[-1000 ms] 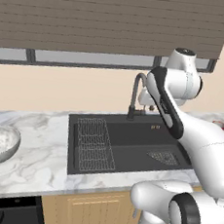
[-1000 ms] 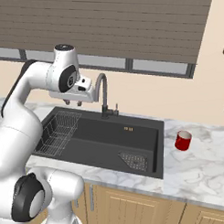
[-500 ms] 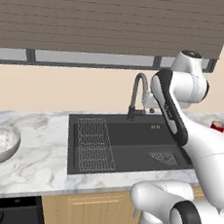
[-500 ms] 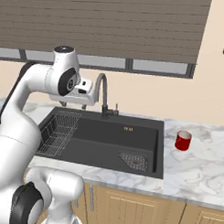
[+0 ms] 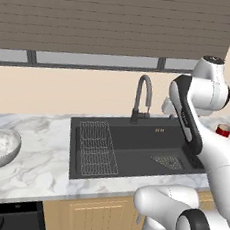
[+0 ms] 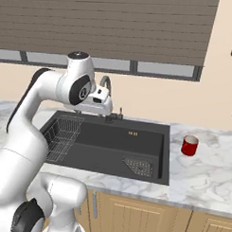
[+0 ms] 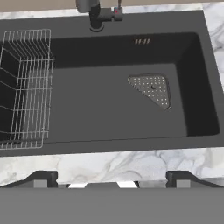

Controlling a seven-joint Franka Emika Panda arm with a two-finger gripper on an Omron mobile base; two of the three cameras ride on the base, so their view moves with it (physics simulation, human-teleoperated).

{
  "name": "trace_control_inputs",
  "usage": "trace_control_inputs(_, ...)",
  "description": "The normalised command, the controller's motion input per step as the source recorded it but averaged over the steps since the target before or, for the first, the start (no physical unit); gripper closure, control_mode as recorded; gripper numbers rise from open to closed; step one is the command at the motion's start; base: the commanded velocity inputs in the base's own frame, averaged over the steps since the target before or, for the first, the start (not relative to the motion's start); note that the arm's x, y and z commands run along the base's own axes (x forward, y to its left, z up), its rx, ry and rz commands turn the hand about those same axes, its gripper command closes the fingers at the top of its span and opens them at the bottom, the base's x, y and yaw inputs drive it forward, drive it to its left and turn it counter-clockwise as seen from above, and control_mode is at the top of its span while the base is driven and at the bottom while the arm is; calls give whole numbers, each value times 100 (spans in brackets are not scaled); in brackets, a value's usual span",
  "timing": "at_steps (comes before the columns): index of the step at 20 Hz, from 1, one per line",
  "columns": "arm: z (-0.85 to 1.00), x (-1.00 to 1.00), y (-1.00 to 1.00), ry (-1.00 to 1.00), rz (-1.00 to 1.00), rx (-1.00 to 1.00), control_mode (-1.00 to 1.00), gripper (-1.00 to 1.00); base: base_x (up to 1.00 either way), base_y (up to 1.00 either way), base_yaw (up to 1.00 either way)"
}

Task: Pick the mug and place it in the sink. Pick the bowl and place it in the open cabinet and then close the cabinet.

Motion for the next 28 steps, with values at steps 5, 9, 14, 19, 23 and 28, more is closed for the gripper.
trace_control_inputs(5,-1,0,-76,0,-11,0,-100,-100,0,0,0)
trace_control_inputs(9,-3,0,-82,0,-7,0,-100,-100,0,0,0)
trace_control_inputs(14,-10,0,-78,0,-9,0,-100,-100,0,0,0)
trace_control_inputs(19,-12,-1,-77,0,-10,0,-100,-100,0,0,0)
trace_control_inputs(23,-22,0,-78,0,-7,0,-100,-100,0,0,0)
trace_control_inputs(28,-29,0,-66,0,-6,0,-100,-100,0,0,0)
